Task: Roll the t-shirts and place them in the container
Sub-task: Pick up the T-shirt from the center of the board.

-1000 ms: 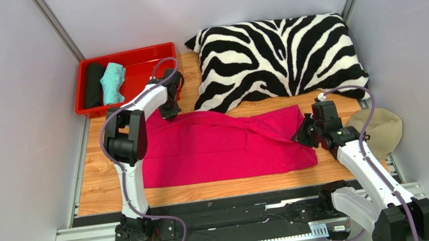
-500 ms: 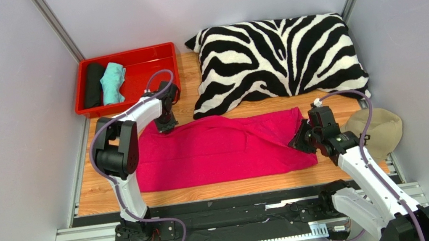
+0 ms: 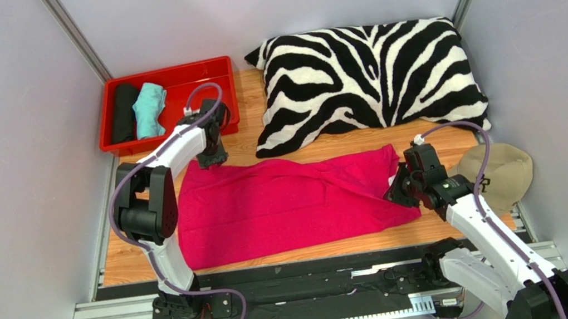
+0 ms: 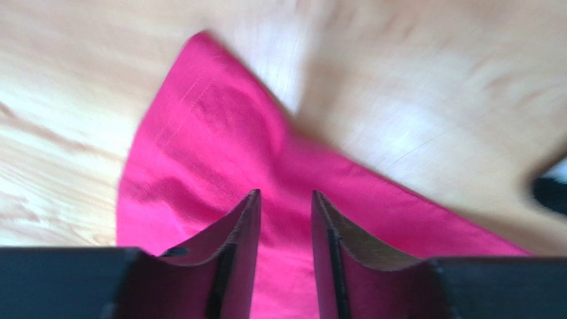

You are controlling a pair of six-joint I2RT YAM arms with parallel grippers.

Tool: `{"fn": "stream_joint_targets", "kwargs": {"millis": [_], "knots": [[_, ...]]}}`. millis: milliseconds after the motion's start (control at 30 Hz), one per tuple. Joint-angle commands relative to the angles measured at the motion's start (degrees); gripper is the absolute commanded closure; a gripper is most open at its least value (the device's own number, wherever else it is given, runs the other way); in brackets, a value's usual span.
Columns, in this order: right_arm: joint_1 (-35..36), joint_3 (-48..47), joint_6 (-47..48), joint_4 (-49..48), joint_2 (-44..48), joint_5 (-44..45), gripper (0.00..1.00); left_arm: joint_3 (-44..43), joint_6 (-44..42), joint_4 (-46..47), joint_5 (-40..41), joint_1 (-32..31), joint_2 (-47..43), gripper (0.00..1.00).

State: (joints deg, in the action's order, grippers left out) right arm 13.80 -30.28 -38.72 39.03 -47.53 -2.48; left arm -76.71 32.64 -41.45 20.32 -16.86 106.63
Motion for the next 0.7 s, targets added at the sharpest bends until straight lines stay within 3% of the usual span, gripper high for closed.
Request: {"fn": "stream_joint_targets", "kwargs": {"millis": [0, 667], "knots": [[0.3, -3.6, 0.9, -1.2, -0.2, 1.8, 1.0, -5.6, -3.2, -1.9, 2.1, 2.0, 1.1, 0.55], [0.3, -5.2, 2.4, -6.0, -3.4, -0.6, 1.0, -11.5, -4.3, -2.3, -6.9, 11.0, 9.5, 0.45]]}}
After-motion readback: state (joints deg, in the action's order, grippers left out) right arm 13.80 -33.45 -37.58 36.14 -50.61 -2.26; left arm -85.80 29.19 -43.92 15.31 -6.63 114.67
